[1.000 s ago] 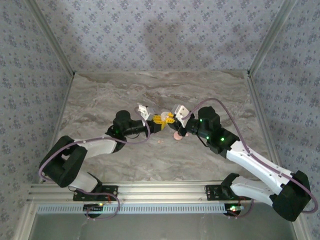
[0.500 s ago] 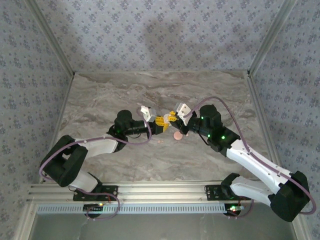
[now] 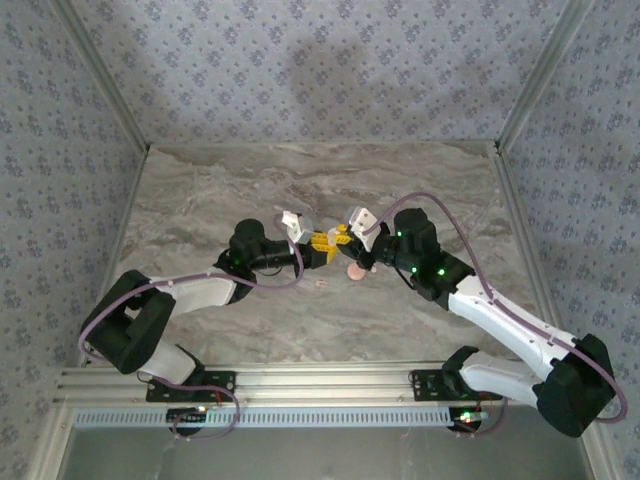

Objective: Insert the wireless bluetooth earbuds into the charging case

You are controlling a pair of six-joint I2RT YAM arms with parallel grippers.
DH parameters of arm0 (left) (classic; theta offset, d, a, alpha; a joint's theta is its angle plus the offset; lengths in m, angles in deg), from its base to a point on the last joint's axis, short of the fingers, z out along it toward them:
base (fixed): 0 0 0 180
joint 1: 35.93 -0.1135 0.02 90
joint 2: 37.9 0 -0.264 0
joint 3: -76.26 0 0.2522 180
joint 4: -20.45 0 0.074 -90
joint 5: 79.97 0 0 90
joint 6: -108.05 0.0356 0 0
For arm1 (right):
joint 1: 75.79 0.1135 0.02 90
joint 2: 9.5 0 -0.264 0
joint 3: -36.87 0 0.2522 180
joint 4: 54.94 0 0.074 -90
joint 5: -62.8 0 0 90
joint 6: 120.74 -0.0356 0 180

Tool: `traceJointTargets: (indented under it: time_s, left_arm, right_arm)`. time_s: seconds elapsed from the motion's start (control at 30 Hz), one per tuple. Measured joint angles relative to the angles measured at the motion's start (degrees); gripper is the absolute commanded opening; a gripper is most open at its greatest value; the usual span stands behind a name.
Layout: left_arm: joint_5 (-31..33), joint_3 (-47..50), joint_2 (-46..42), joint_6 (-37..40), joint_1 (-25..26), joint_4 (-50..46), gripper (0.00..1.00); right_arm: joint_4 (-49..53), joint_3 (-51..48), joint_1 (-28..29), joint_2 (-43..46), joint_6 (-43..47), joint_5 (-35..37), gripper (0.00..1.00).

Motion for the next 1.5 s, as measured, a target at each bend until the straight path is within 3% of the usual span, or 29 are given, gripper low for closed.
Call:
traceJointTargets:
  time_s: [0.7,1.1,1.5]
  left_arm:
    - [0.0,0.0,-0.4,0.5,0.4,-1.0,0.07]
    - [0.0,0.0,-0.9,1.1,0.4,-2.4,0.07]
    - [0.5,0.0,-1.6,1.5,0.4,-4.2,0.07]
  right_arm:
    - [0.6,1.0,0.1,-1.6,1.4,1.6,0.19]
    - [9.4,4.9,0.4,-2.3,7.0,1.4,0.2]
    - [11.6,6.6,0.8,-3.8,8.7,1.3,0.35]
